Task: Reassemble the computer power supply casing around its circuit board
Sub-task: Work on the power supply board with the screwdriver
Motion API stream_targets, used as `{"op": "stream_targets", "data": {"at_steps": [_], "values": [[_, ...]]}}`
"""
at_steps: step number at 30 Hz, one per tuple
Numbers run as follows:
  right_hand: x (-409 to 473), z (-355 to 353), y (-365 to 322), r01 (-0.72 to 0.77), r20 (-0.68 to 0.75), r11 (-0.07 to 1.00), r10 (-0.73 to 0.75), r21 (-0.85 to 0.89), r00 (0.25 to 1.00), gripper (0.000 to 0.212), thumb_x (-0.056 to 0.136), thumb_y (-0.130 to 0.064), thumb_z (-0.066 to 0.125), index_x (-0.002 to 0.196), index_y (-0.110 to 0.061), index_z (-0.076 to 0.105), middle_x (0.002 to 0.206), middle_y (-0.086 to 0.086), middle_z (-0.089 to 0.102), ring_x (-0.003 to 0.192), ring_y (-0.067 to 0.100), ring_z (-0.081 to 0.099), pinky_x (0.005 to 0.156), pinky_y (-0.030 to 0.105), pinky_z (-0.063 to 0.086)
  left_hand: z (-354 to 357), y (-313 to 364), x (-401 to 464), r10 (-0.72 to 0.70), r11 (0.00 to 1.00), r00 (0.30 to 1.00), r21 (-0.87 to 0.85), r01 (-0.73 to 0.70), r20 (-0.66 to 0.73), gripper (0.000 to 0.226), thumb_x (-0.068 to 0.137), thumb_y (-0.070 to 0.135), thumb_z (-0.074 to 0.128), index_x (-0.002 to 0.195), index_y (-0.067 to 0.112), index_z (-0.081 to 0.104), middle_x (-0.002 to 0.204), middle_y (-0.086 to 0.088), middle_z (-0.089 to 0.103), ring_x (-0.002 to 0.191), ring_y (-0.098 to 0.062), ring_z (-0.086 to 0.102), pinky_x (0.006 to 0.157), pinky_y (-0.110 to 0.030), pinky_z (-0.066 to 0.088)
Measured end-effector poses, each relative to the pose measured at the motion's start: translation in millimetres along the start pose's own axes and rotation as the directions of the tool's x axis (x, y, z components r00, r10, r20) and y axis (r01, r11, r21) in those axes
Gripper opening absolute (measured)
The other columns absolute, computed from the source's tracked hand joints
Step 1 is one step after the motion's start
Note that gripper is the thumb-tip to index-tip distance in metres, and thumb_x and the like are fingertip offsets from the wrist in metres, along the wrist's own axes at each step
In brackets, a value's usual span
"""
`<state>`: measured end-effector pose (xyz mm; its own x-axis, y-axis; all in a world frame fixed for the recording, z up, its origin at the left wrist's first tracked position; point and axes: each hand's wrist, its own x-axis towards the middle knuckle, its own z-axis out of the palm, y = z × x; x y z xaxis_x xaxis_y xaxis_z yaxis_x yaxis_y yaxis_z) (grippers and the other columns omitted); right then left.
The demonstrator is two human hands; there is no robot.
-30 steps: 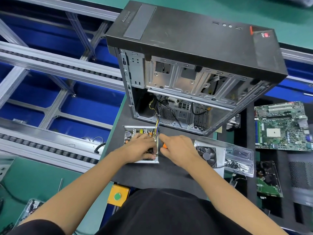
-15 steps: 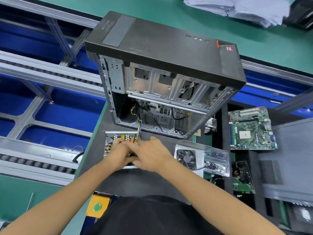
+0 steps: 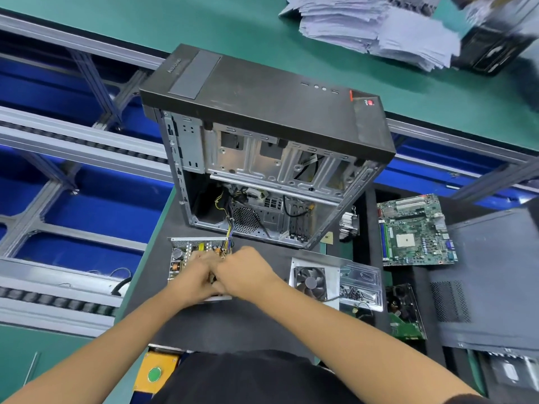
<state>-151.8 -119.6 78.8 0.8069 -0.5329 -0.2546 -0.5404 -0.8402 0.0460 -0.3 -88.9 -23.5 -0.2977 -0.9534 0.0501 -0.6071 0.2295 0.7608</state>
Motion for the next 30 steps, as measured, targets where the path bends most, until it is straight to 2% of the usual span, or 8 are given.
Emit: {"op": "stream_targets", "data": {"at_steps": [4,7,13,17,21,23,27,30], "values": [[-5.0,-2.3,5.2,0.066,-0.061,0.997,-0.068,-0.031,0.996,0.028,0.095,-0.035,0.054,0.118,-0.02,0.051,0.096,0.002,0.068,0.07,0.024,0.063,0.065,0.033,0.045,-1.9,-4.2,-3.4,-0.012,0.997,1.0,-0.081,0.014,0.018,0.032,0.076,0.06,0.07,0.092,0.034,0.06,0.09,0.017,0.06,0.093,-0.007,0.053,0.087,-0.039,0.041],[-5.9,-6.7,16.0,0.213,-0.009,0.977,-0.212,0.033,0.977,0.026,0.093,-0.023,0.061,0.117,-0.02,0.051,0.096,0.001,0.066,0.065,0.023,0.057,0.055,0.034,0.047,-1.8,-2.6,-7.8,0.058,0.998,0.998,-0.023,-0.057,0.031,0.034,0.078,0.055,0.066,0.109,0.042,0.057,0.106,0.026,0.054,0.101,-0.001,0.044,0.096,-0.035,0.031],[-2.6,-0.8,13.5,0.126,-0.011,0.991,-0.126,0.035,0.992,0.024,0.097,-0.032,0.057,0.114,-0.015,0.059,0.088,0.006,0.07,0.072,0.028,0.067,0.054,0.033,0.039,-7.0,6.5,0.8,-0.118,0.985,0.993,-0.121,0.121,0.028,0.035,0.057,0.057,0.08,0.088,0.051,0.065,0.095,0.021,0.063,0.101,0.003,0.047,0.094,-0.043,0.042],[-4.1,-1.4,16.6,0.046,0.015,0.999,-0.046,0.022,0.999,0.037,0.1,-0.042,0.048,0.124,-0.014,0.056,0.089,0.008,0.07,0.073,0.031,0.068,0.054,0.034,0.039,-11.2,13.0,5.9,-0.156,0.98,0.985,-0.113,0.163,0.073,0.049,0.065,0.024,0.093,0.073,0.063,0.065,0.076,0.014,0.063,0.085,-0.015,0.055,0.082,-0.045,0.045],[-8.3,-10.4,23.0,0.237,0.069,0.97,-0.241,0.055,0.968,0.031,0.092,-0.037,0.057,0.118,-0.021,0.049,0.103,0.004,0.067,0.065,0.027,0.055,0.051,0.034,0.037,-16.8,15.2,1.8,-0.1,0.984,0.977,-0.124,0.125,0.19,0.026,0.076,0.012,0.08,0.091,0.033,0.073,0.1,0.024,0.068,0.086,0.009,0.051,0.091,-0.033,0.043],[-9.3,-17.5,28.8,0.347,0.121,0.938,-0.345,0.005,0.931,0.026,0.091,-0.033,0.058,0.111,-0.022,0.047,0.099,0.0,0.065,0.066,0.024,0.055,0.057,0.035,0.046,-21.3,16.4,0.7,-0.13,0.985,0.958,-0.079,0.155,0.256,0.039,0.084,0.007,0.079,0.105,0.039,0.068,0.117,0.012,0.063,0.094,0.02,0.05,0.093,-0.018,0.038],[-7.1,-21.9,37.0,0.353,0.085,0.936,-0.352,0.0,0.932,0.017,0.094,-0.022,0.057,0.11,-0.023,0.051,0.095,-0.003,0.067,0.066,0.024,0.054,0.066,0.038,0.053,-22.4,15.8,3.0,-0.007,0.992,0.973,-0.12,0.036,0.232,0.042,0.082,0.004,0.081,0.071,0.043,0.073,0.086,0.013,0.073,0.09,-0.019,0.061,0.09,-0.054,0.047],[-3.9,-17.5,35.3,0.257,0.027,0.966,-0.257,0.01,0.966,0.023,0.099,-0.029,0.054,0.12,-0.022,0.051,0.087,0.004,0.067,0.064,0.027,0.053,0.056,0.036,0.046,-25.9,14.4,2.6,-0.061,0.985,0.976,-0.147,0.093,0.209,0.024,0.072,0.024,0.085,0.083,0.044,0.077,0.1,0.017,0.068,0.105,-0.016,0.056,0.098,-0.048,0.044]]}}
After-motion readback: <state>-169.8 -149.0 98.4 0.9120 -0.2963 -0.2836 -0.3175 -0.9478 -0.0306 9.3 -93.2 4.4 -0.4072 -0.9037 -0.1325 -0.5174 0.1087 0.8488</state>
